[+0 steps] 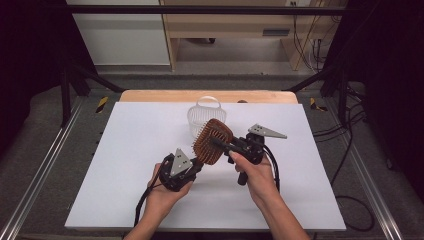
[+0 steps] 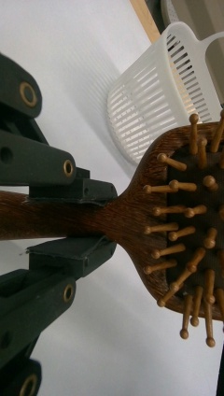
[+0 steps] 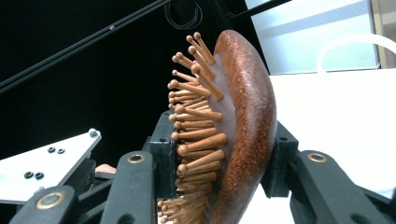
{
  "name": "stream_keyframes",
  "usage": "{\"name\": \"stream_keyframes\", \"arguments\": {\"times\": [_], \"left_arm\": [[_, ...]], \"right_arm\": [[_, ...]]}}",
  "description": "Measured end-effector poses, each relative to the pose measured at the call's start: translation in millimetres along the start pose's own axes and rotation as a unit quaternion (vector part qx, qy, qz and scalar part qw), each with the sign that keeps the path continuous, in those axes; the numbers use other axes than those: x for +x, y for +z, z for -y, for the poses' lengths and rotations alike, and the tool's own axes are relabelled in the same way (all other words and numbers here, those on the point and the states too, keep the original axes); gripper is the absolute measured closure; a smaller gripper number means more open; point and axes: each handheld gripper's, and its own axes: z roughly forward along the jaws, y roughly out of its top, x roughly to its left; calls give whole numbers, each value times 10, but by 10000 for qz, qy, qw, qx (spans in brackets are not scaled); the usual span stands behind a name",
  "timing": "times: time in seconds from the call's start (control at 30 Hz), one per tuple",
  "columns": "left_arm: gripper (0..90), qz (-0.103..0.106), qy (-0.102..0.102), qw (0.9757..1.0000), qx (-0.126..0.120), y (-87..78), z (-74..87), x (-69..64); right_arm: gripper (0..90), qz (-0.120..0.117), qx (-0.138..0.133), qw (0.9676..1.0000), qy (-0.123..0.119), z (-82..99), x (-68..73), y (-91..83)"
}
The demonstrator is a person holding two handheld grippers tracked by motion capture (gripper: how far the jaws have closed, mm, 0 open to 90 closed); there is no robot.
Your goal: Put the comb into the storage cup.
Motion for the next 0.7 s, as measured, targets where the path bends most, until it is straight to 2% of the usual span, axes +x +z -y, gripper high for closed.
{"name": "stream_keyframes", "arguments": {"times": [0.3,0.57,0.7], "left_arm": [[724,5,-47,10000,-32,5,-16,6],[718,63,-225,9997,-51,38,-9,31],[714,157,-314,9994,-43,55,-21,55]], "right_arm": [[567,34,-54,10000,76,-12,-1,1],[567,141,0,9999,56,-32,20,14],[567,190,-22,9998,86,-45,19,26]]}}
